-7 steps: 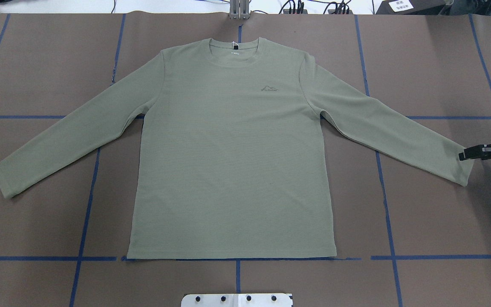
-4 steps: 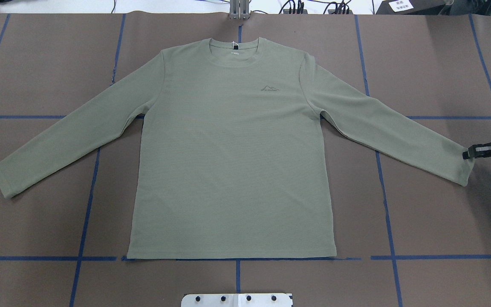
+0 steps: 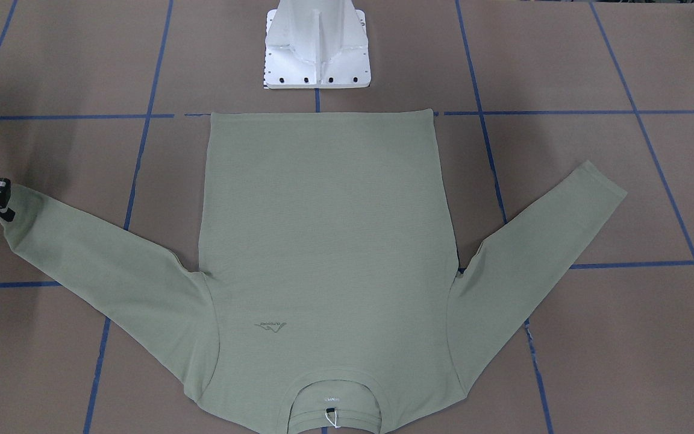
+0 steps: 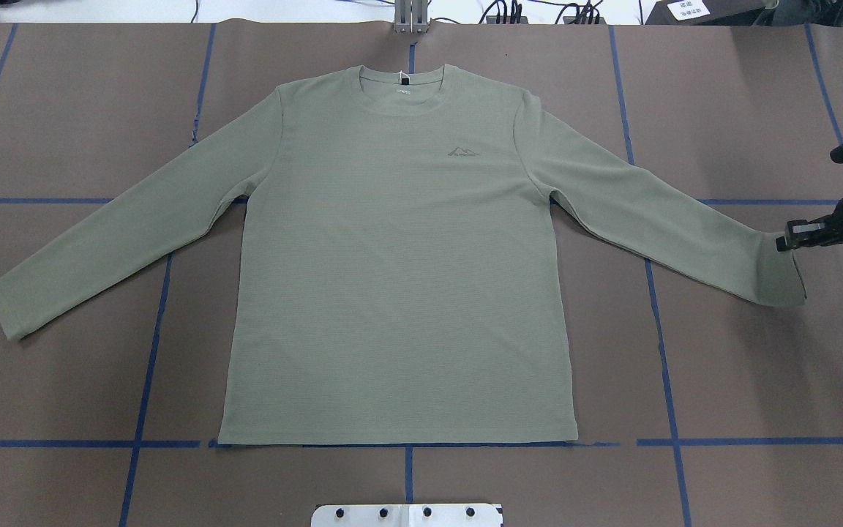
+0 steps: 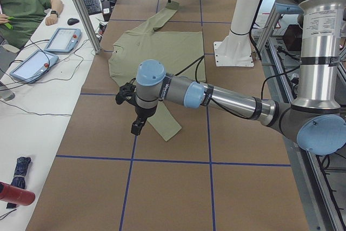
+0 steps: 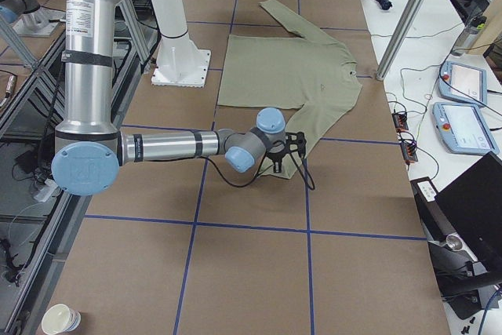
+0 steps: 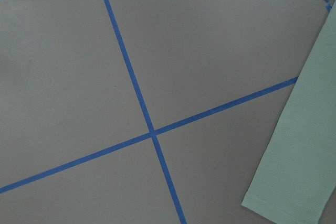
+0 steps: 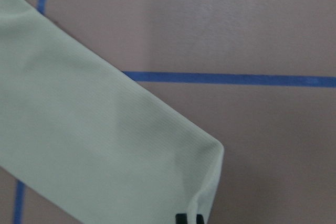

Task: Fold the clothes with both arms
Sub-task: 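Lower the right gripper and grasp the cuff of the sleeve nearest it, then carry the sleeve with the right gripper across the shirt body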

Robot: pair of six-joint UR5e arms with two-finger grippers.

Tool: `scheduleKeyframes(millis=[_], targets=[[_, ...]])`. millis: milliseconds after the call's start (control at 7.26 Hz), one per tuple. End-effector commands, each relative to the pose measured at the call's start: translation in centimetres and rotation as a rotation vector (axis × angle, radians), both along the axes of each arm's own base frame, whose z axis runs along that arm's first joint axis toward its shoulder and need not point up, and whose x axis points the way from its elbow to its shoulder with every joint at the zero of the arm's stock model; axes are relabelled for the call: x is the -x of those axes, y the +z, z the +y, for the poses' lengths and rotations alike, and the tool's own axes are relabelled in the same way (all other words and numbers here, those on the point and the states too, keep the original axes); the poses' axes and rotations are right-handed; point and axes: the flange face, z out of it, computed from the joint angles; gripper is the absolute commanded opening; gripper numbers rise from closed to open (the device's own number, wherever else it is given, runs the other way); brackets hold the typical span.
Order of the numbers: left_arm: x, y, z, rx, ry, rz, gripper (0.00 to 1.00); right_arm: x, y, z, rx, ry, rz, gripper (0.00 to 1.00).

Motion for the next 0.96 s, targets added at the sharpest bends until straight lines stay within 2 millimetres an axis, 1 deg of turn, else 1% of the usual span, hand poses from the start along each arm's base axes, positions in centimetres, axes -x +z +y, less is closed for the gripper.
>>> scheduleKeyframes(millis=[0, 138, 275, 413, 551, 689, 826], targets=[[-0.1, -0.1, 0.0, -0.001, 0.002, 0.007, 1.0, 2.2, -14.8, -3.5, 0.05, 0.02, 0.077, 0.0], [-0.1, -0.1, 0.0, -0.003, 0.002, 0.007, 1.0, 4.4, -21.6, -5.7, 0.061, 0.01, 0.092, 0.0], [-0.1, -0.1, 0.0, -0.002, 0.001, 0.008, 1.0, 6.8, -27.7, -7.1, 0.081, 0.016, 0.155, 0.0], [-0.1, -0.1, -0.1, 0.0, 0.001, 0.008, 1.0, 9.1, -32.2, -8.3, 0.049, 0.042, 0.197, 0.0], [-0.1, -0.1, 0.0, -0.001, 0.002, 0.007, 1.0, 12.8, -35.9, -10.1, 0.074, 0.095, 0.195, 0.0], [-0.1, -0.1, 0.0, 0.0, 0.006, 0.019, 1.0, 17.9, -40.3, -12.4, 0.061, 0.148, 0.237, 0.0], [-0.2, -0.1, 0.0, 0.001, 0.005, 0.021, 1.0, 24.7, -46.1, -14.8, 0.077, 0.195, 0.268, 0.0]])
